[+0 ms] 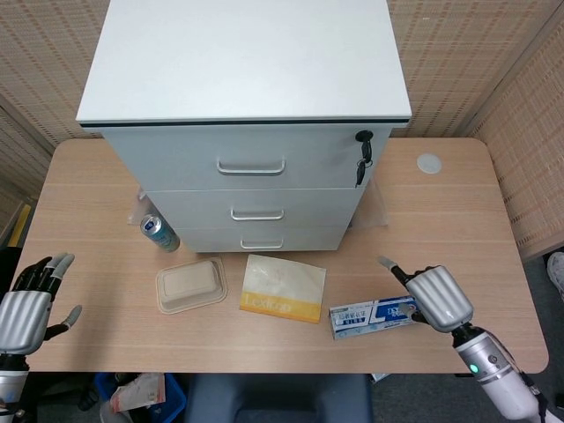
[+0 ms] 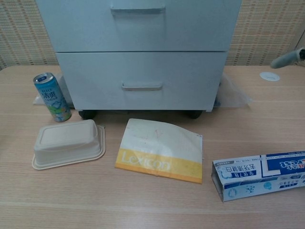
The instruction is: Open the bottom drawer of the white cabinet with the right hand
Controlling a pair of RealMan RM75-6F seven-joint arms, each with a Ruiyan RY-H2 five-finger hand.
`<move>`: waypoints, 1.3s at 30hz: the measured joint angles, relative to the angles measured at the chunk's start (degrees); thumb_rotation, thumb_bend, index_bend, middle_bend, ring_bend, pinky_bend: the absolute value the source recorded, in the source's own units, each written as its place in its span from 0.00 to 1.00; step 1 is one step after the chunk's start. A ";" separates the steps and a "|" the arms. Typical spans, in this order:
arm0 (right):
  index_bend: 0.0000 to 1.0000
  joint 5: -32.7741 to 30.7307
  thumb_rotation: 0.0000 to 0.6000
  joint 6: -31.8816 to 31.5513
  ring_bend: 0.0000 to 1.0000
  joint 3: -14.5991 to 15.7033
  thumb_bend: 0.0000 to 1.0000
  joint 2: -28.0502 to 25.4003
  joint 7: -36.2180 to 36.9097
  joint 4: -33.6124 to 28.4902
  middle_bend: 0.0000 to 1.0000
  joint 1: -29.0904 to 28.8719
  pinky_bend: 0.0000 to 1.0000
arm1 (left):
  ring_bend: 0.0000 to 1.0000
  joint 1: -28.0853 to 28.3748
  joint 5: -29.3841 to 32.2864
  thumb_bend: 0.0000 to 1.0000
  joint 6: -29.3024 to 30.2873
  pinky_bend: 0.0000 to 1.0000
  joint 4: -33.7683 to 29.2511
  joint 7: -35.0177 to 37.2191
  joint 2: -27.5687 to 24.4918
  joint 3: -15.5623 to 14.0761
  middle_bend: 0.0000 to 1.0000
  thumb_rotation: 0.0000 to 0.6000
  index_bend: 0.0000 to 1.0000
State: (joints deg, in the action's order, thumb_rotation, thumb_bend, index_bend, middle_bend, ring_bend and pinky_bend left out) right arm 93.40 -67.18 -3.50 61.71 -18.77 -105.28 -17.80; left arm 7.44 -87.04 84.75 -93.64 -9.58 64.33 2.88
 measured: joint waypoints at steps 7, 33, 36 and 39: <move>0.15 -5.45 1.00 8.89 0.80 -2.20 0.29 2.13 -4.46 -1.60 0.79 -6.61 0.78 | 0.11 0.20 -0.23 0.26 -0.10 0.15 -0.51 -0.48 -0.01 -0.05 0.13 1.00 0.08; 0.04 -27.84 1.00 20.06 0.88 -6.15 0.55 15.01 -24.13 -0.82 0.85 -25.17 0.84 | 0.11 0.48 -0.52 0.26 0.03 0.15 -0.66 -0.58 0.21 -0.09 0.13 1.00 0.08; 0.08 -29.46 1.00 19.85 0.88 -6.35 0.55 16.19 -25.27 -0.47 0.85 -27.01 0.84 | 0.11 0.57 -0.57 0.26 0.03 0.15 -0.66 -0.59 0.28 -0.04 0.13 1.00 0.08; 0.14 -30.74 1.00 19.30 0.88 -6.39 0.55 17.04 -26.41 -0.23 0.85 -28.55 0.84 | 0.11 0.61 -0.63 0.26 0.06 0.16 -0.62 -0.59 0.24 -0.01 0.13 1.00 0.08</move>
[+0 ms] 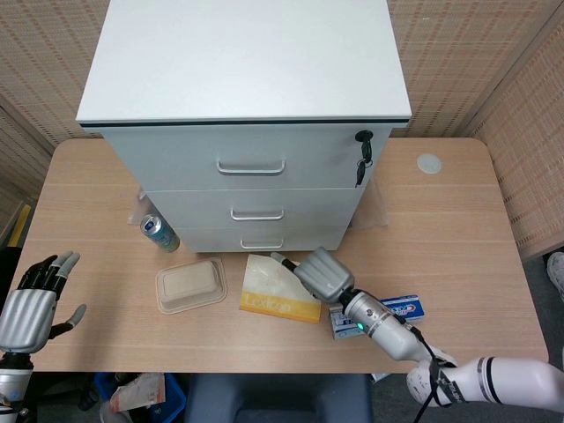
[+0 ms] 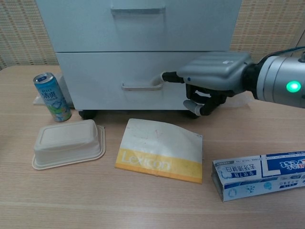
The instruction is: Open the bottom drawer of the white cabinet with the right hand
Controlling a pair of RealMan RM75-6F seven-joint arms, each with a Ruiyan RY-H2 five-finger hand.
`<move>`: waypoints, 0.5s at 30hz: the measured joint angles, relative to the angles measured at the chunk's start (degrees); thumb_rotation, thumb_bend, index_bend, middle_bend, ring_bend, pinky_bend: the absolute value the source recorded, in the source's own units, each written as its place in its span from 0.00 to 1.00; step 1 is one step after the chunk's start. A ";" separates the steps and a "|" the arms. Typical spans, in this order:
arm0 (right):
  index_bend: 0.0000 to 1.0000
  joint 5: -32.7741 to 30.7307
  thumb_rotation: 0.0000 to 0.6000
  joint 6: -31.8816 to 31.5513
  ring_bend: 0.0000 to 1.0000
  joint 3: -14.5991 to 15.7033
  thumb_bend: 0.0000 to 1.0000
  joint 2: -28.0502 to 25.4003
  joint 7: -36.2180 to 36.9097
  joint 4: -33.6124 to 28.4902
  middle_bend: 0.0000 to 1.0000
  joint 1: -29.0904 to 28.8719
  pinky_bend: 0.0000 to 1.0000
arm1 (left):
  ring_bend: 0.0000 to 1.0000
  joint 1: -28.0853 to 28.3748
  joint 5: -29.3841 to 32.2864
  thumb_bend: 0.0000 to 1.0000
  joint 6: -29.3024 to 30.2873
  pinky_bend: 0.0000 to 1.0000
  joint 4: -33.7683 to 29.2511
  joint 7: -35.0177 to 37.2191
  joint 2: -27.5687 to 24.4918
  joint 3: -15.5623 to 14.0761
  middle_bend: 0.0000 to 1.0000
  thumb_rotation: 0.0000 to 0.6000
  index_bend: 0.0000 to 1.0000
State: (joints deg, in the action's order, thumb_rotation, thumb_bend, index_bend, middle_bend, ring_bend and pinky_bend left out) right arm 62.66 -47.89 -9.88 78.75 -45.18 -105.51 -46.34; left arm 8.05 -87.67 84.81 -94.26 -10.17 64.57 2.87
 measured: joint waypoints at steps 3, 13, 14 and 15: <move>0.14 -1.19 1.00 -0.66 0.88 0.19 0.53 0.49 -0.78 0.15 0.85 -1.04 0.84 | 0.11 -0.01 0.01 0.26 0.03 0.15 0.01 0.08 -0.09 -0.01 0.13 1.00 0.08; 0.03 -5.11 1.00 -2.71 0.88 1.28 0.51 2.08 -2.73 1.32 0.85 -4.15 0.84 | 0.11 0.00 -0.06 0.26 0.03 0.15 0.04 0.23 -0.09 -0.10 0.13 1.00 0.08; 0.03 -5.46 1.00 -3.03 0.88 1.39 0.51 2.26 -3.01 1.37 0.85 -4.40 0.84 | 0.11 0.02 -0.10 0.26 0.03 0.15 0.07 0.25 -0.09 -0.11 0.13 1.00 0.08; 0.03 -5.83 1.00 -3.35 0.88 1.49 0.51 2.40 -3.32 1.42 0.85 -4.63 0.84 | 0.11 0.03 -0.12 0.26 0.02 0.15 0.11 0.26 -0.10 -0.11 0.13 1.00 0.08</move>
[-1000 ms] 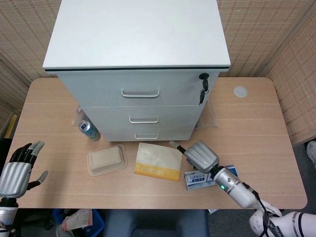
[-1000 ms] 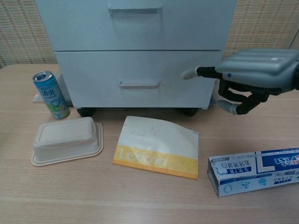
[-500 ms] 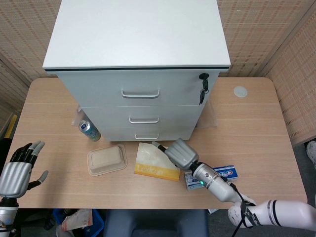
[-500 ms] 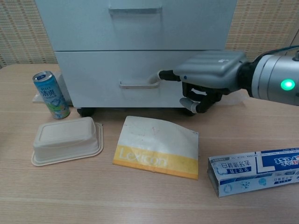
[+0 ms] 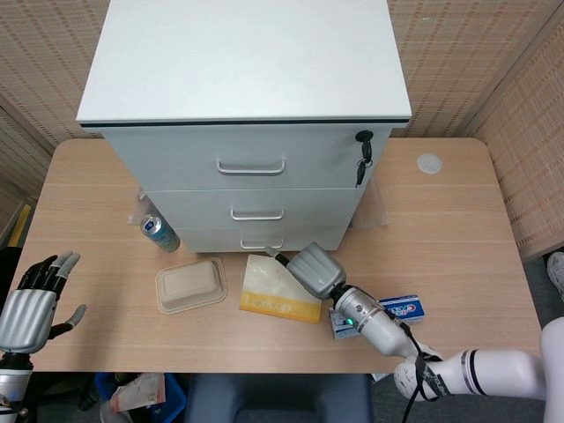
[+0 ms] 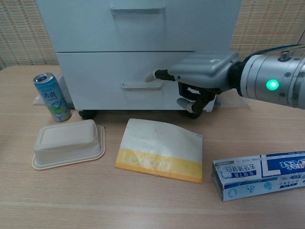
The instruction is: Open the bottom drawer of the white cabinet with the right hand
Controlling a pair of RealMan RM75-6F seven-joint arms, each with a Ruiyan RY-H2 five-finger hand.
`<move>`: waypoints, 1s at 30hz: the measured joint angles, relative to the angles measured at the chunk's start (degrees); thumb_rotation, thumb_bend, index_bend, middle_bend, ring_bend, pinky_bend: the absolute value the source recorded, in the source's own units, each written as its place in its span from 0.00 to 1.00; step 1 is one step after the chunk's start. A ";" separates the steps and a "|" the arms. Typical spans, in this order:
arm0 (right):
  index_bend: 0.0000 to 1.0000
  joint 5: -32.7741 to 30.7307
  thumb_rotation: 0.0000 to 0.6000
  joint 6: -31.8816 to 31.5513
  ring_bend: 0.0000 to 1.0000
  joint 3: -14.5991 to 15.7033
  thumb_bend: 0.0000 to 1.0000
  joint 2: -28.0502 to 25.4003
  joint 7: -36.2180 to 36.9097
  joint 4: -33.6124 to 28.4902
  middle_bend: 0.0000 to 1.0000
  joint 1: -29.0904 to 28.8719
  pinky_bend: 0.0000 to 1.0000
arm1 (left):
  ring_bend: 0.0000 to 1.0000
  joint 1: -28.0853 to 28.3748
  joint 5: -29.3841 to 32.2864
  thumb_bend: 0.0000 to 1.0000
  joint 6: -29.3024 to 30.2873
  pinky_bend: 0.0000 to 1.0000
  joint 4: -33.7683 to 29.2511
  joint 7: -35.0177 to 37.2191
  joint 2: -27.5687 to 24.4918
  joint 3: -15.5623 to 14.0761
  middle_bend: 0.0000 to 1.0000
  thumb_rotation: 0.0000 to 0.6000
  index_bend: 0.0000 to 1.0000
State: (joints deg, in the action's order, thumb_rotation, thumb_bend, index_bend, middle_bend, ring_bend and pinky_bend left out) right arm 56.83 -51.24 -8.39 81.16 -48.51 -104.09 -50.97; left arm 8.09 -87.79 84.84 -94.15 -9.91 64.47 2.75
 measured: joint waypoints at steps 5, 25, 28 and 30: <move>0.03 -2.44 1.00 -1.33 0.88 0.39 0.51 0.88 -1.60 0.51 0.85 -1.32 0.84 | 0.11 0.12 -0.02 0.26 -0.18 0.15 0.12 0.06 -0.10 -0.01 0.13 1.00 0.08; 0.03 -12.45 1.00 -2.05 0.88 1.46 0.51 4.13 -3.93 4.52 0.85 -7.74 0.84 | 0.11 0.42 0.02 0.26 -0.48 0.15 0.39 0.13 -0.12 -0.01 0.13 1.00 0.08; 0.03 -13.48 1.00 -2.20 0.88 1.89 0.51 4.37 -4.03 4.85 0.85 -8.49 0.84 | 0.11 0.46 0.03 0.26 -0.58 0.15 0.49 0.26 -0.05 -0.05 0.13 1.00 0.08; 0.03 -13.87 1.00 -2.28 0.88 2.18 0.51 4.48 -4.03 4.94 0.85 -8.84 0.84 | 0.11 0.51 0.08 0.26 -0.68 0.16 0.55 0.29 -0.01 -0.05 0.13 1.00 0.08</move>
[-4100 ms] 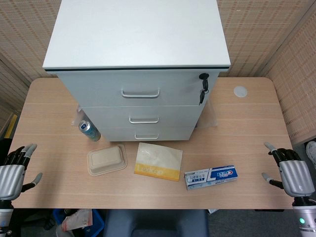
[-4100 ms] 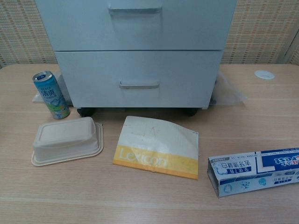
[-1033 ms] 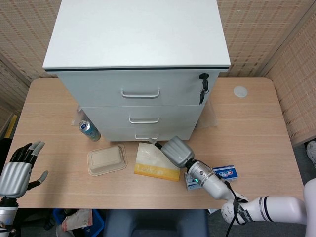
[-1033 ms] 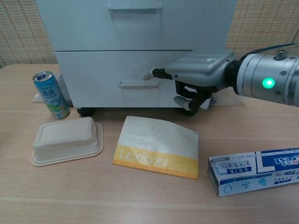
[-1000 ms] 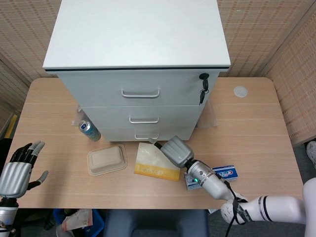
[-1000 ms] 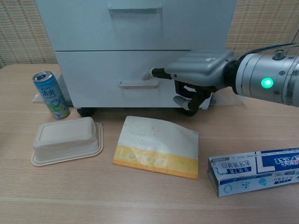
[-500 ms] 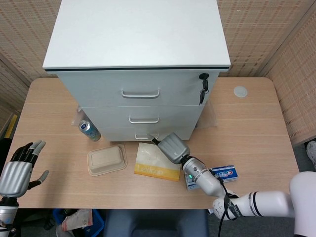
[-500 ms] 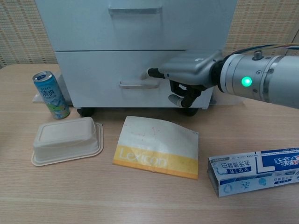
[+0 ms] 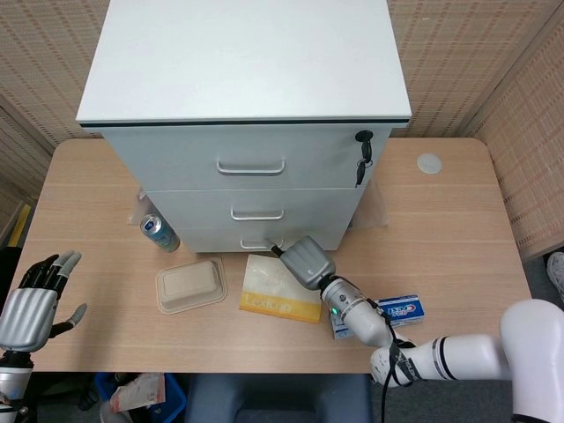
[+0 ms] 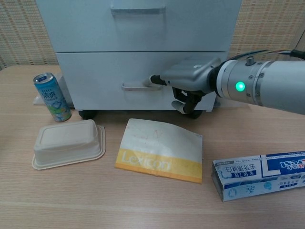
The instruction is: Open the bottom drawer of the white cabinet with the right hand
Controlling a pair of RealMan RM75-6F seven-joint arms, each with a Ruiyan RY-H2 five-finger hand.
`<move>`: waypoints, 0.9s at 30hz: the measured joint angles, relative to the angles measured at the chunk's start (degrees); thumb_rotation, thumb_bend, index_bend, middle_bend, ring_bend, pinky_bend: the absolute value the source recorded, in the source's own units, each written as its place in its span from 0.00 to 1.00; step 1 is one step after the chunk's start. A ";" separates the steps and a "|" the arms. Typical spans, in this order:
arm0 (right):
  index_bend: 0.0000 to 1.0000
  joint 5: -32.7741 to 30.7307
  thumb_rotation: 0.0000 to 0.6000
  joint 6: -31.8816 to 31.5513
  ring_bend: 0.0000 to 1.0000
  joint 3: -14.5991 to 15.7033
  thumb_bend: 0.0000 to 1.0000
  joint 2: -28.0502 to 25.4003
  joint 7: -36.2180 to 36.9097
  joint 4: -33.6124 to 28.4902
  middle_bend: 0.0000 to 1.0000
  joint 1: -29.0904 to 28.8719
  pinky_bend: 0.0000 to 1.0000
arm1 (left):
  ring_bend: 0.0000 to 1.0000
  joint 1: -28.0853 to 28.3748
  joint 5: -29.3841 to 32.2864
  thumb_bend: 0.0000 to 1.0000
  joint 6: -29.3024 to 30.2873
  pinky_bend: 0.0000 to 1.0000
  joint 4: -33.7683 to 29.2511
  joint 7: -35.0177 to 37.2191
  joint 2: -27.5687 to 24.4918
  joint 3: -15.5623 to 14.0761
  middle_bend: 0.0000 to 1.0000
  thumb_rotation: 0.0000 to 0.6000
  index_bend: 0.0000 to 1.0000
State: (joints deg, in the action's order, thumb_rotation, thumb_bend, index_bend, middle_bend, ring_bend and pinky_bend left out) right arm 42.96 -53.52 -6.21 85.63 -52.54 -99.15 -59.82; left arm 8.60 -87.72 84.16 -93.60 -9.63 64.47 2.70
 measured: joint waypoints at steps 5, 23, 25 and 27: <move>0.04 -0.50 1.00 -0.05 0.88 0.90 0.51 0.00 0.22 -0.11 0.85 -0.64 0.84 | 0.11 -0.01 0.03 0.26 0.01 0.15 0.01 -0.02 0.02 -0.06 0.13 1.00 0.08; 0.12 2.03 1.00 -2.16 0.88 4.22 0.51 -1.57 1.38 -2.82 0.85 -0.63 0.84 | 0.11 0.05 -0.02 0.26 -0.02 0.15 -0.09 -0.20 0.01 -0.14 0.13 1.00 0.08; 0.12 3.28 1.00 -2.80 0.88 5.07 0.51 -2.29 1.40 -4.02 0.85 -0.17 0.84 | 0.11 0.09 -0.04 0.26 -0.05 0.15 -0.10 -0.22 0.04 -0.13 0.13 1.00 0.08; 0.12 4.39 1.00 -3.40 0.88 5.78 0.51 -2.85 1.37 -4.99 0.85 0.27 0.84 | 0.11 0.15 -0.08 0.26 -0.14 0.15 -0.12 -0.29 0.08 -0.14 0.13 1.00 0.08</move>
State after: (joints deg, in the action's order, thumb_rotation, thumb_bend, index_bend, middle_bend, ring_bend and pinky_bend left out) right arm 47.35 -56.92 -0.43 82.79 -51.17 -104.13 -59.54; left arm 8.75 -87.80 84.02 -93.72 -9.92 64.55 2.56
